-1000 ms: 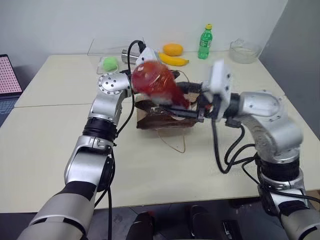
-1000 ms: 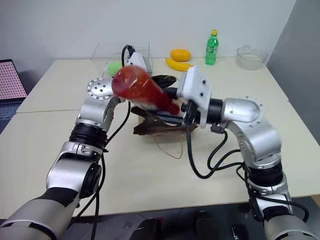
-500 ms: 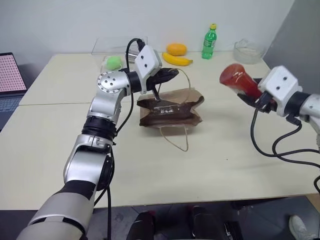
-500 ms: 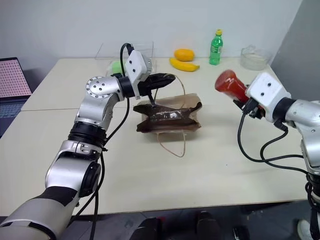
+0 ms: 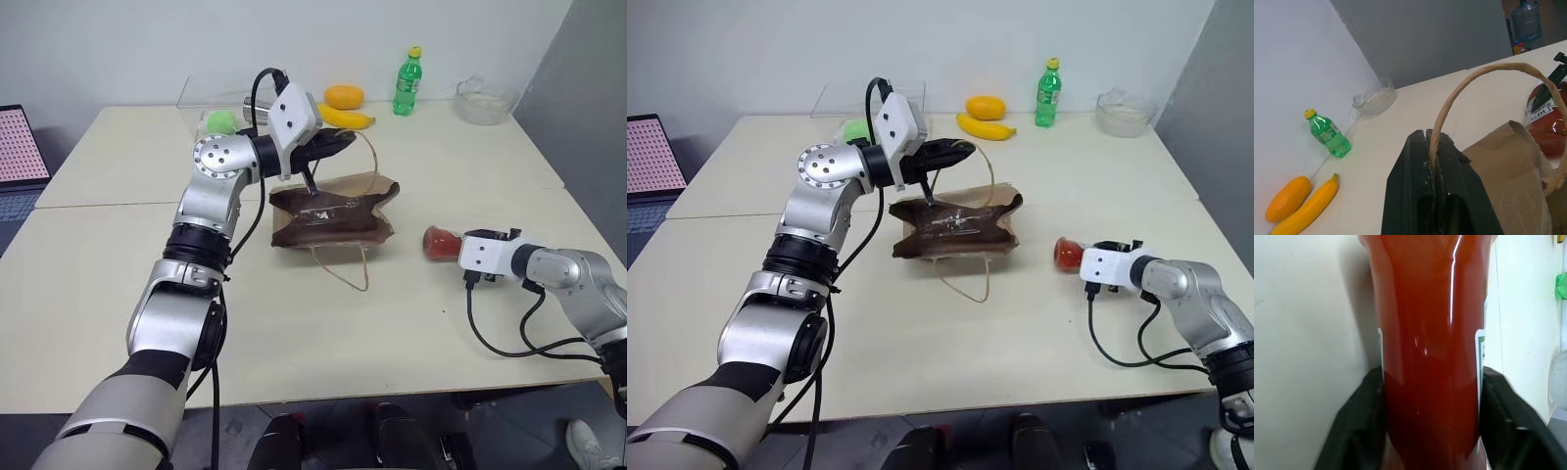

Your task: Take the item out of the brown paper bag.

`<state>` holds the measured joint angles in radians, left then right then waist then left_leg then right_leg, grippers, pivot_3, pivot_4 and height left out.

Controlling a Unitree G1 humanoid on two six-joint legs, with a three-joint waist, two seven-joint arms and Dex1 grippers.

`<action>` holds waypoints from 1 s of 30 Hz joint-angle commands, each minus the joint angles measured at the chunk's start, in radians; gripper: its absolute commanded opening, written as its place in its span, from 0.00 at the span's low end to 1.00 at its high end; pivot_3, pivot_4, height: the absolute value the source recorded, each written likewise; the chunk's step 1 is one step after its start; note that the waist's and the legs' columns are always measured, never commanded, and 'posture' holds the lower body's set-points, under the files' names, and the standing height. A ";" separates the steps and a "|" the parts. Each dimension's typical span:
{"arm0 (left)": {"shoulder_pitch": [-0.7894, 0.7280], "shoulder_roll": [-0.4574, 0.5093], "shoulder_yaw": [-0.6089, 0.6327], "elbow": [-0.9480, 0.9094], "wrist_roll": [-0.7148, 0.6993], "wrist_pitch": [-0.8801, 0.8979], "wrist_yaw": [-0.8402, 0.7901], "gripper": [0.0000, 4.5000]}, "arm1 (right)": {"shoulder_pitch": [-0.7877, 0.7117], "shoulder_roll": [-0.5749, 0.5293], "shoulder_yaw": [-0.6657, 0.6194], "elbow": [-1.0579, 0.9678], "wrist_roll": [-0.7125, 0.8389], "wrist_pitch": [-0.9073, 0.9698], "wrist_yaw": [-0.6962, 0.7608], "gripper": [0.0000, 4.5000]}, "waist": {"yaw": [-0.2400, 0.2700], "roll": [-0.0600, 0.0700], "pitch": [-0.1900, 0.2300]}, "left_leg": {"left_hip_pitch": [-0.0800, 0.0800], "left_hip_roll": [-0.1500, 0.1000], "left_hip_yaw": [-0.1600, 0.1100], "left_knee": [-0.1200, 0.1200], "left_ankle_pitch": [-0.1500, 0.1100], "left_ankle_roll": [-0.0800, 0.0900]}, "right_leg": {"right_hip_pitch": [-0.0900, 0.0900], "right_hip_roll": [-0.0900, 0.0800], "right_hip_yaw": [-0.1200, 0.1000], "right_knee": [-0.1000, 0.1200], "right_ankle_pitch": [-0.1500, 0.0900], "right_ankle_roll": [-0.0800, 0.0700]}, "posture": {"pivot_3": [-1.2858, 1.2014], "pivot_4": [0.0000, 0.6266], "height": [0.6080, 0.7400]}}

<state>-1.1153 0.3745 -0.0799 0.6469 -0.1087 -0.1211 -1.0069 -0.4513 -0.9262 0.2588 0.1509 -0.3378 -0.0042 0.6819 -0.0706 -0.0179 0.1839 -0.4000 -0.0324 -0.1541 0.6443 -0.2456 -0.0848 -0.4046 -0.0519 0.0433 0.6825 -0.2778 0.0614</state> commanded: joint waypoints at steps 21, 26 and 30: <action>-0.285 0.020 -0.002 0.457 0.136 -0.173 0.114 0.28 | 0.313 0.619 -0.227 -1.004 0.539 0.749 -0.263 1.00 | 0.012 -0.001 0.000 | 0.000 0.000 -0.003 0.000 -0.002 0.004 | 0.000 0.001 -0.001 0.001 0.000 0.000 | 0.52 0.24 1.00; -0.308 0.059 0.008 0.494 0.127 -0.169 0.033 0.64 | 0.318 0.659 -0.161 -0.974 0.509 0.724 -0.318 1.00 | 0.011 -0.001 0.000 | 0.000 -0.001 -0.004 0.000 -0.002 0.004 | 0.000 0.000 -0.002 0.001 0.000 0.000 | 0.52 0.24 1.00; -0.274 0.099 0.024 0.443 0.094 -0.119 -0.072 0.92 | 0.319 0.645 -0.150 -0.954 0.514 0.701 -0.318 1.00 | 0.009 -0.001 0.000 | 0.000 -0.001 -0.004 0.000 -0.002 0.004 | 0.000 0.001 -0.002 0.001 0.000 0.000 | 0.52 0.24 1.00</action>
<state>-1.3889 0.4504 -0.0805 1.1417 0.0139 -0.2554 -1.0401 -0.1305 -0.2731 0.1075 -0.7853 0.1773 0.7255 0.3677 -0.0615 -0.0191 0.1840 -0.4001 -0.0334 -0.1577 0.6442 -0.2476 -0.0812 -0.4046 -0.0514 0.0416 0.6837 -0.2780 0.0618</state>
